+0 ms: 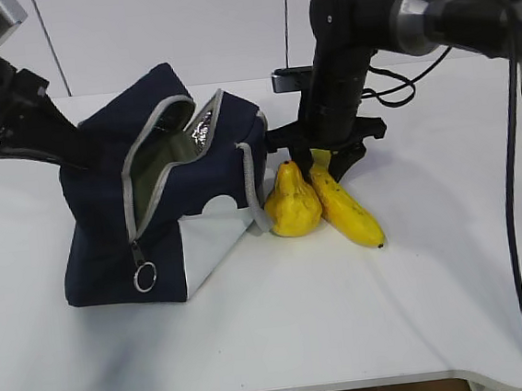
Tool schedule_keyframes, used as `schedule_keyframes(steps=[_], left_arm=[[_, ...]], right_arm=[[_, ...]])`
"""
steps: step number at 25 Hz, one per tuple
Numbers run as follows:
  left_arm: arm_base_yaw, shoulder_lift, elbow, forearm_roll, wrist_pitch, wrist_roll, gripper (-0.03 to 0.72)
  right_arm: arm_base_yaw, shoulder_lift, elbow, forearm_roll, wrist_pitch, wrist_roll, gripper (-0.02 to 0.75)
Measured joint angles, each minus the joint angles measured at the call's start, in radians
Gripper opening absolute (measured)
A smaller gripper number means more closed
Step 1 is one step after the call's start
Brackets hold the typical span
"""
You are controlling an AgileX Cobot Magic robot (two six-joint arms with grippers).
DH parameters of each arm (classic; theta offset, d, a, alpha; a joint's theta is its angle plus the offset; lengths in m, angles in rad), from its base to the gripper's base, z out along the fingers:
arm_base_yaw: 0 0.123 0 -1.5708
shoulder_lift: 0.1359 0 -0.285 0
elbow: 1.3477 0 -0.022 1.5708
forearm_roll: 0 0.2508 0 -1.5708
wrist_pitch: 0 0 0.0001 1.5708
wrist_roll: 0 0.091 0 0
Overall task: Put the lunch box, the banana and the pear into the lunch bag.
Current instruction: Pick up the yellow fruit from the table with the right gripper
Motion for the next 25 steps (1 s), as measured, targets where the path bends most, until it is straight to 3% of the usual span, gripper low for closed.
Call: schedule_keyframes(steps=[5, 11, 25], left_arm=[[0.000, 0.000, 0.000, -0.001, 0.002, 0.000, -0.006], [0.000, 0.000, 0.000, -0.004, 0.004, 0.000, -0.006], [0.000, 0.000, 0.000, -0.011, 0.012, 0.000, -0.006]], right_arm=[[0.000, 0.002, 0.000, -0.004, -0.002, 0.000, 0.416], [0.000, 0.004, 0.000, -0.021, -0.002, -0.004, 0.290], [-0.002, -0.165, 0.004, -0.132, 0.000, -0.056, 0.276]])
